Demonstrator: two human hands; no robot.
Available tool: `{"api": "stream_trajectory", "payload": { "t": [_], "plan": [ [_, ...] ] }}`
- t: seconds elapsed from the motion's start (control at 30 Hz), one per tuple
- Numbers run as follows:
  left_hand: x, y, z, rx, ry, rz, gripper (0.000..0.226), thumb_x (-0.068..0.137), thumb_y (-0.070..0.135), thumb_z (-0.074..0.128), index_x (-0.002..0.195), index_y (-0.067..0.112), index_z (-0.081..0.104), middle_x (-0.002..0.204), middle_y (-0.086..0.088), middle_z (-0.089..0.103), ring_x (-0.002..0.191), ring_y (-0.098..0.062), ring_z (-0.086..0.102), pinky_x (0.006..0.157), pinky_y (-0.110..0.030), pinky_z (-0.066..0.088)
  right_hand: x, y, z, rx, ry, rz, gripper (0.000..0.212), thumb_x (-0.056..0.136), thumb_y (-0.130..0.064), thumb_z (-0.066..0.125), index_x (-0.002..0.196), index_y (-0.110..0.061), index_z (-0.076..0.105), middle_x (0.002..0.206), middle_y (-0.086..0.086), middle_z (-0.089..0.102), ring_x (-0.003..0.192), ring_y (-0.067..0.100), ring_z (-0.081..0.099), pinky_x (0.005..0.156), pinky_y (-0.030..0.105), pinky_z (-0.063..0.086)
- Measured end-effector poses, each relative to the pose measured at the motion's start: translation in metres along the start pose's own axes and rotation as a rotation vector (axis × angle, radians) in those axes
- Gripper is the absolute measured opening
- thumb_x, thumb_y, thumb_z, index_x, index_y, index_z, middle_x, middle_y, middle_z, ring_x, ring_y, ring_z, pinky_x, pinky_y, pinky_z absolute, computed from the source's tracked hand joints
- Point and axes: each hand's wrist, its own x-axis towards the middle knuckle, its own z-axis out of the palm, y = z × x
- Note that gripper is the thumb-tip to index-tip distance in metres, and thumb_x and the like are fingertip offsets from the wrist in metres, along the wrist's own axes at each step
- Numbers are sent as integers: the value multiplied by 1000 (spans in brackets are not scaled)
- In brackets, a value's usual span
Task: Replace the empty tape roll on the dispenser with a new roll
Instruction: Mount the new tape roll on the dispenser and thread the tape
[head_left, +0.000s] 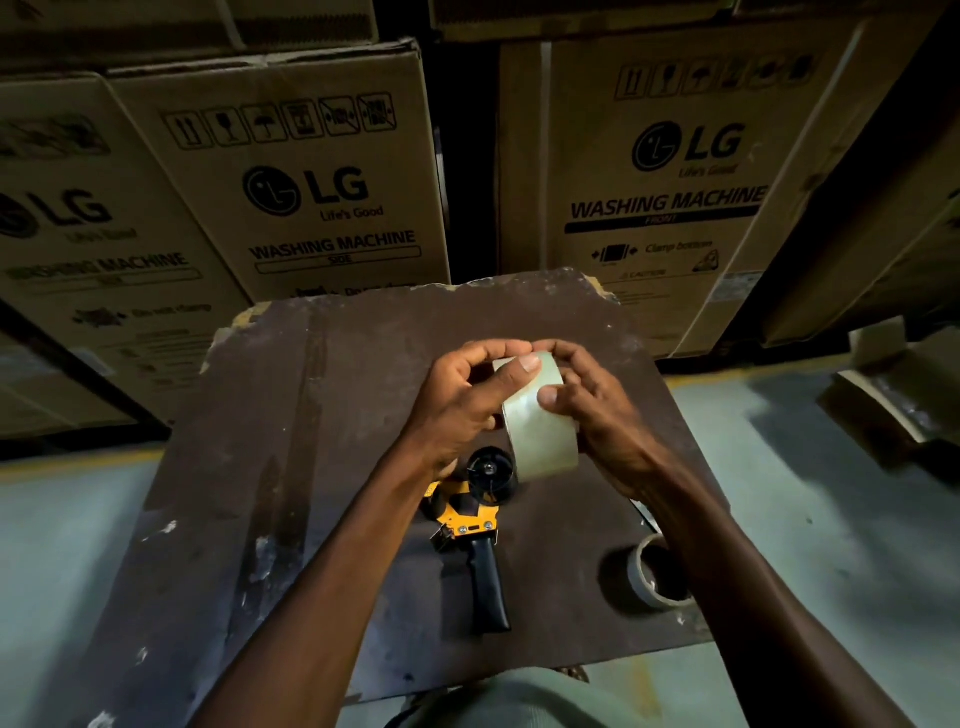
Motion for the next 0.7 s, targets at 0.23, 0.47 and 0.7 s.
{"api": "stream_trajectory", "payload": {
  "t": [0.23, 0.47, 0.7],
  "plan": [
    [7, 3, -8, 85, 0, 26, 36, 72, 41, 78, 96, 14, 78, 93, -4, 76, 84, -16, 71, 79, -40, 58, -3, -6, -6, -105, -47, -4, 62, 59, -41, 71, 120, -31, 60, 114, -1, 70, 88, 10, 68, 62, 24, 51],
    [13, -10, -5, 248, 40, 238, 19, 77, 35, 78, 90, 21, 80, 91, -1, 70, 88, -12, 67, 77, -28, 54, 0, -10, -19, -268, -69, 28, 68, 60, -43, 72, 127, -34, 59, 129, 2, 61, 113, 20, 64, 73, 31, 52],
    [13, -12, -7, 311, -44, 287, 14, 82, 27, 77, 89, 15, 78, 84, -2, 76, 78, -13, 69, 69, -28, 54, -3, -22, -35, -345, -157, 33, 55, 72, -23, 64, 126, -30, 68, 118, -1, 73, 103, 21, 70, 84, 38, 55]
  ]
}}
